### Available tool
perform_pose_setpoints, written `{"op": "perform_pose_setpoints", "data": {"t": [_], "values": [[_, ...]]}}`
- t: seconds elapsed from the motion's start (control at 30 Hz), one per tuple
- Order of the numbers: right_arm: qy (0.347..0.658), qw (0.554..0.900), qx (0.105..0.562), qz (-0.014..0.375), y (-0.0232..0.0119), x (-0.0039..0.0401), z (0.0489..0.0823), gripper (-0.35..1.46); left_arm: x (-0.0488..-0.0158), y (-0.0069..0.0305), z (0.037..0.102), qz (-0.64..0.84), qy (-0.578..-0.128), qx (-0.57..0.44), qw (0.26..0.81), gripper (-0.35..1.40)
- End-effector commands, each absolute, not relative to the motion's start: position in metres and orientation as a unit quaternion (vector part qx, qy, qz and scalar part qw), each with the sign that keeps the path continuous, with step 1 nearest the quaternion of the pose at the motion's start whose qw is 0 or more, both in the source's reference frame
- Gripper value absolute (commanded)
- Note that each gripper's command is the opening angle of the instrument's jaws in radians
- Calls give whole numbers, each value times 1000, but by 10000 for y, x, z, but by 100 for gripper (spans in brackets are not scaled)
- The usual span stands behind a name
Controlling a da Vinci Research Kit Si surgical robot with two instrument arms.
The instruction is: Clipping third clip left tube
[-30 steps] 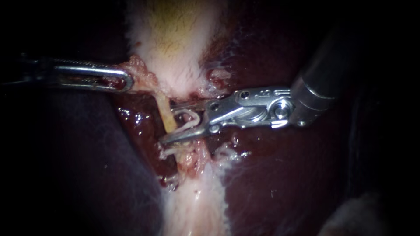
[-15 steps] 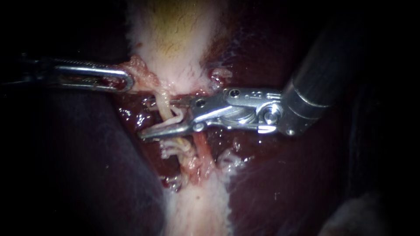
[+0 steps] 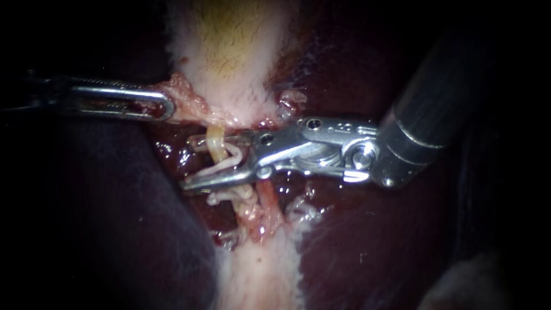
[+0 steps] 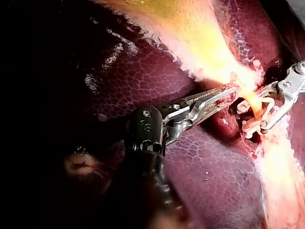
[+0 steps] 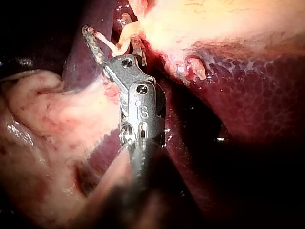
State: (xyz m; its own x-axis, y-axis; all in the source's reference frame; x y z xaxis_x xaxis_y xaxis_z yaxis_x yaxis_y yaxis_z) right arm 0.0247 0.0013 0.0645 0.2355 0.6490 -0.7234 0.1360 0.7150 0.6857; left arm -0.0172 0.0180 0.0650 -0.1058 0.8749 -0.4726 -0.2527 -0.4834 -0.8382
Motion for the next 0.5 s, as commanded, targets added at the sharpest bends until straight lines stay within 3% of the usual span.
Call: {"op": "perform_pose_setpoints", "data": {"t": [0.03, 0.27, 0.5], "values": [[591, 713, 332, 180, 13, 247, 644, 46, -172, 180, 651, 682, -296, -526, 413, -35], [589, 710, 338, 187, 18, 243, 641, 39, -172, 181, 651, 682, -296, -526, 413, -35], [587, 707, 346, 191, 26, 234, 636, 13, -172, 181, 652, 682, -296, -526, 413, -35]]}}
